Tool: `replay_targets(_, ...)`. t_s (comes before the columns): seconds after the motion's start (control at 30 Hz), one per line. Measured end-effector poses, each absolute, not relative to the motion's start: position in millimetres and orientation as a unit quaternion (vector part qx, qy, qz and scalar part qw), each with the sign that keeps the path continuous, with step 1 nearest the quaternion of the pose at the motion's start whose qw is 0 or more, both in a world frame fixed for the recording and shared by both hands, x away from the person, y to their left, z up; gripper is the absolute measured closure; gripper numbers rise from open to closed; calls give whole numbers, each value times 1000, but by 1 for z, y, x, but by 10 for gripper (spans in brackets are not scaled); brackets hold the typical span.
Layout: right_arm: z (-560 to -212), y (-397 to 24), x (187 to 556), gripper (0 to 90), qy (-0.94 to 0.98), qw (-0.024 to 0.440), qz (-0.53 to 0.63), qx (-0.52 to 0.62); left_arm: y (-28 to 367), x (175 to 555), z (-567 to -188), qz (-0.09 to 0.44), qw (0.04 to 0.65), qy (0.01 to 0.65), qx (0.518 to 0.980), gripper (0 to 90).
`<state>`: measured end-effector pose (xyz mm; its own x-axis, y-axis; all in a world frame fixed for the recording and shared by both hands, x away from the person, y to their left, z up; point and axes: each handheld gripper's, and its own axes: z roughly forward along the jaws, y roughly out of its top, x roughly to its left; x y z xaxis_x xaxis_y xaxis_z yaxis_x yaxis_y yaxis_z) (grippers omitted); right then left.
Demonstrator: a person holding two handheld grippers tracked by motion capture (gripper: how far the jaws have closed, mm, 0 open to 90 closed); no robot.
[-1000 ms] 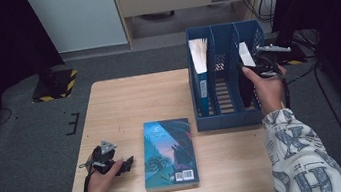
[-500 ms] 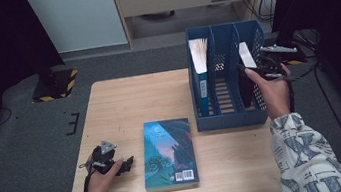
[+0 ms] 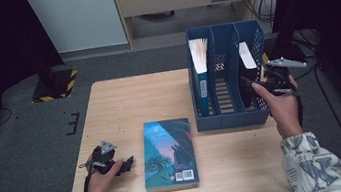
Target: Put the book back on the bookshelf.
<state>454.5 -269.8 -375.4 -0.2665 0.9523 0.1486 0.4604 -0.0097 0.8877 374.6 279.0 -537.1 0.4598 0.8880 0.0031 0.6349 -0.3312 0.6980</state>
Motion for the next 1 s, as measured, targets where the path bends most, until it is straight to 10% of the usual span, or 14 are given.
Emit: replay_targets(1.0, -442, -164, 381, 176, 754, 189, 465, 423, 281, 371, -531, 197, 343, 464, 793, 64)
